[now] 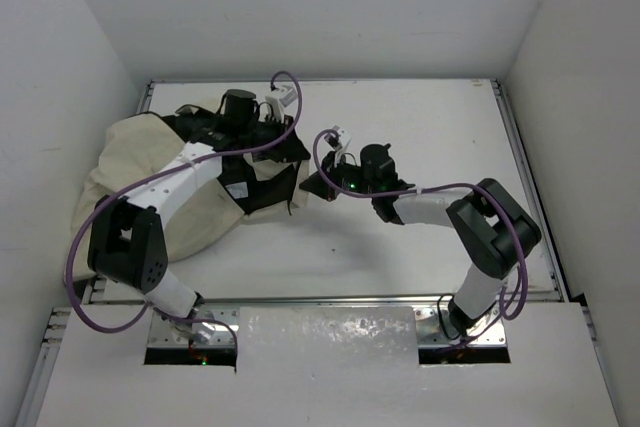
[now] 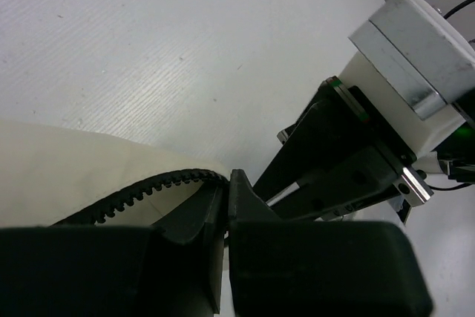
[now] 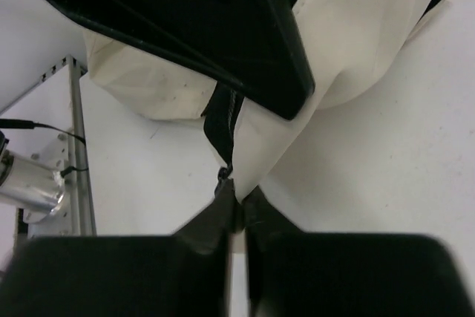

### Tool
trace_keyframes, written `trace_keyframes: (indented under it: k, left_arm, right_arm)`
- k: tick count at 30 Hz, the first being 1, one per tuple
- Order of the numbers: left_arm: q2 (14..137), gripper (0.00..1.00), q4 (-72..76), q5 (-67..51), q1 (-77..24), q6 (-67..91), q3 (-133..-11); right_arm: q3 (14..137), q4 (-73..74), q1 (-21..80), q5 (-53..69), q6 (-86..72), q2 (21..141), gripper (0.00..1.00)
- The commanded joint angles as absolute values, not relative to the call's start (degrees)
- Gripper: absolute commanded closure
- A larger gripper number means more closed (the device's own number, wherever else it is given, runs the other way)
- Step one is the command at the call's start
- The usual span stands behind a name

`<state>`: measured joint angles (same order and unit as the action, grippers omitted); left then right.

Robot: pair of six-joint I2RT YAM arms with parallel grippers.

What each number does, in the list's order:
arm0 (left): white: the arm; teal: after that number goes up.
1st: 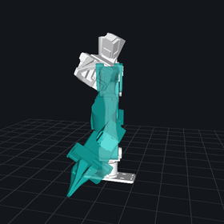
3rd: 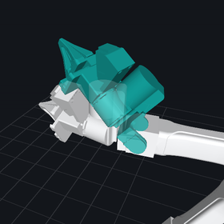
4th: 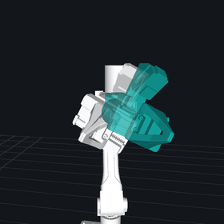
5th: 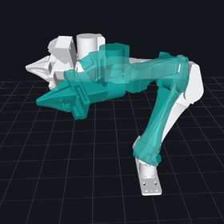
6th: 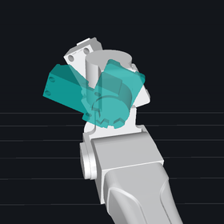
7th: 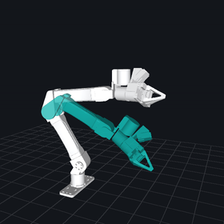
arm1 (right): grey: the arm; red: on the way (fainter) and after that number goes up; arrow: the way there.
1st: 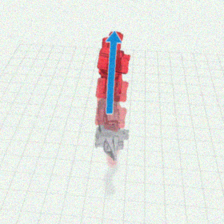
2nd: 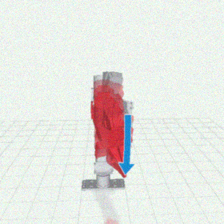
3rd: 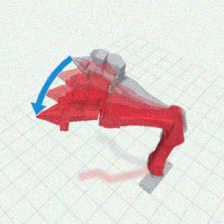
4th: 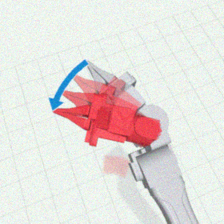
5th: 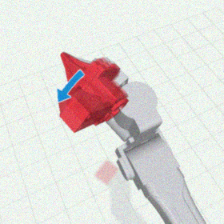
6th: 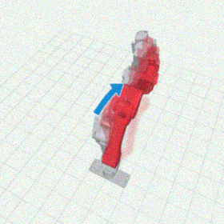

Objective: Zip up the jacket

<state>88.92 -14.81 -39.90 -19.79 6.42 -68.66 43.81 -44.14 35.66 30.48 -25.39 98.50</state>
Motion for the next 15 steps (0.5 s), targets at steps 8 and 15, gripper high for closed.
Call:
trace_keyframes:
  k: [8, 15]
  left_arm:
    - [86.22, 0.63, -15.55, -45.25, -19.42, 1.78, -68.12]
    - [82.54, 0.49, -21.72, -49.66, -17.32, -10.37, -63.38]
  right_arm:
    - [43.24, -52.12, 36.21, 31.11, -26.28, 97.92, 1.00]
    - [40.96, -51.07, 36.21, 33.92, -22.24, 93.96, 1.00]
